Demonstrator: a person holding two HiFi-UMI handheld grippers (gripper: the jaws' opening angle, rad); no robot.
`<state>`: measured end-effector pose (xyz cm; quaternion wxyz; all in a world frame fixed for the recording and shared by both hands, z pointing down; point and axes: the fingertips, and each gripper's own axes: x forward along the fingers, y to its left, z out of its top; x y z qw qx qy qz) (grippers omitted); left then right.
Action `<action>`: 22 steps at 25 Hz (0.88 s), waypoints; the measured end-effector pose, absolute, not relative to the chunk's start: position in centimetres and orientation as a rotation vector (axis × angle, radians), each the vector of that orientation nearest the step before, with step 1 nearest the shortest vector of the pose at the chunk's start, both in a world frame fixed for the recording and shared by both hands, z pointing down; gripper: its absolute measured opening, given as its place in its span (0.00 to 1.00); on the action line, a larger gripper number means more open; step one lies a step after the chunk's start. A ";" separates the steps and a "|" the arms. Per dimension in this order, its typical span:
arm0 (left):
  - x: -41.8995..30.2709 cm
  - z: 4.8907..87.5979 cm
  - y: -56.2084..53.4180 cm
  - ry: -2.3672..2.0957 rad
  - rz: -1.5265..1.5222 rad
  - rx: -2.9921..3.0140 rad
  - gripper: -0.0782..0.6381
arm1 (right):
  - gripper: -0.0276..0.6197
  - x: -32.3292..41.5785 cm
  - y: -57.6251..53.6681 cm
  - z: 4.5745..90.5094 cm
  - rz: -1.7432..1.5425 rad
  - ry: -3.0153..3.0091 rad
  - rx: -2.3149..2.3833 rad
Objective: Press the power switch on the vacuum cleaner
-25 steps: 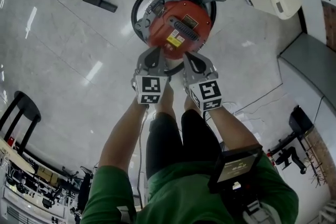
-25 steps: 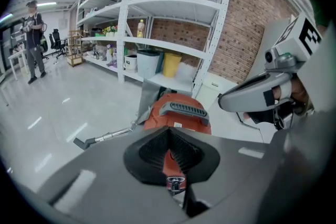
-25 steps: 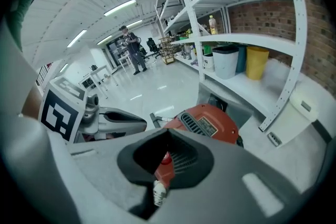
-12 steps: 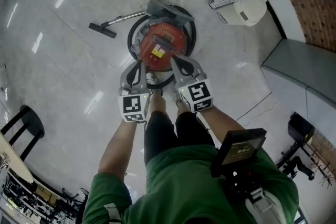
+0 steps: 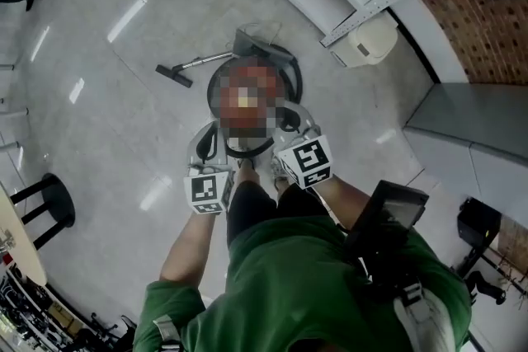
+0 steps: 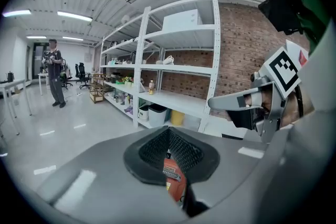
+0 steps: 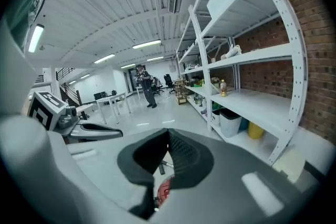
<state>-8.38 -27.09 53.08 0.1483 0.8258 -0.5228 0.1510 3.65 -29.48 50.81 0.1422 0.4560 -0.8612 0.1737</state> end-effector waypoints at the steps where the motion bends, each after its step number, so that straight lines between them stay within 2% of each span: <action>1: -8.4 52.3 -26.6 -1.524 0.423 2.376 0.12 | 0.05 3.8 -29.2 49.8 0.484 -2.504 1.315; 11: -6.9 44.4 -20.5 -1.673 0.320 2.394 0.12 | 0.05 6.5 -24.4 42.5 0.386 -2.634 1.289; 22: -4.9 39.9 -16.3 -1.598 0.238 2.548 0.12 | 0.05 7.5 -19.3 36.5 0.265 -2.675 1.382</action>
